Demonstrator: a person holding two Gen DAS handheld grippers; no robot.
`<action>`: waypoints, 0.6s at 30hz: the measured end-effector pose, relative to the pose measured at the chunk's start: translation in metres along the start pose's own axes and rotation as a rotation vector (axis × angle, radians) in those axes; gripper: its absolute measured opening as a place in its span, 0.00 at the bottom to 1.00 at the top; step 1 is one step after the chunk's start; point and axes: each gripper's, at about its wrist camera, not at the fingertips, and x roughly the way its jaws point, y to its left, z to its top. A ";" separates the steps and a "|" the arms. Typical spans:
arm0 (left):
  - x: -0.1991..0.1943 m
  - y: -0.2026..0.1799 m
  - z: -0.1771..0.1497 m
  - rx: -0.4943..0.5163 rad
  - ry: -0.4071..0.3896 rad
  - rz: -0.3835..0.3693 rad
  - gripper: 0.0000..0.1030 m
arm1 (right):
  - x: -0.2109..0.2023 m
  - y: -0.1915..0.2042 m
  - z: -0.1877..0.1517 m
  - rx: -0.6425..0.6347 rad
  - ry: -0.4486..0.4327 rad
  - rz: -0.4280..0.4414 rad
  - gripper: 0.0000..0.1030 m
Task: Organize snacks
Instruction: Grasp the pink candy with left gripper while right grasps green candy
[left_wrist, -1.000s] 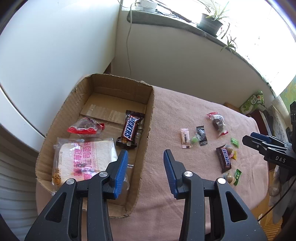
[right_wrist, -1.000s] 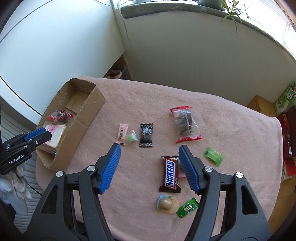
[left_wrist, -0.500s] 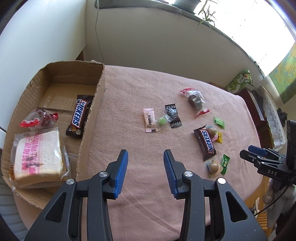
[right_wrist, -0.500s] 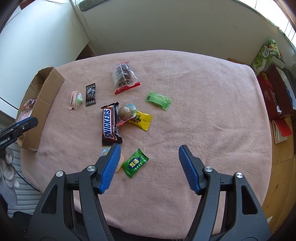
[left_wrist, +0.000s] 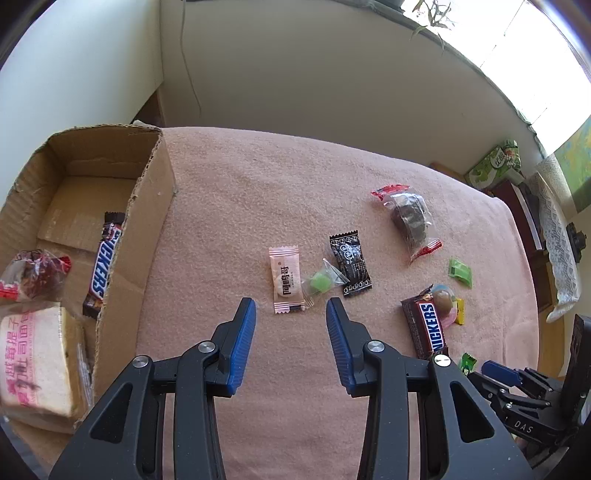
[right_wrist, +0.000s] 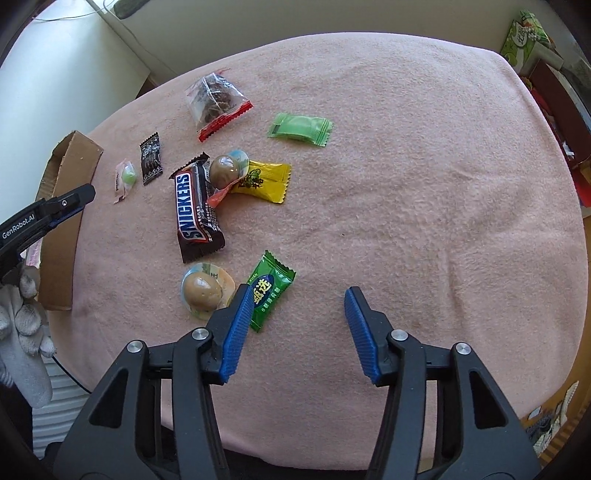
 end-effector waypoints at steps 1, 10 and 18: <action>0.003 -0.001 0.002 0.003 0.003 0.006 0.37 | 0.001 0.000 0.000 0.005 0.002 0.000 0.52; 0.027 0.001 0.010 0.011 0.036 0.036 0.31 | 0.010 0.011 0.006 0.016 0.006 -0.015 0.51; 0.035 -0.003 0.004 0.069 0.031 0.063 0.18 | 0.021 0.044 0.009 -0.117 0.000 -0.101 0.36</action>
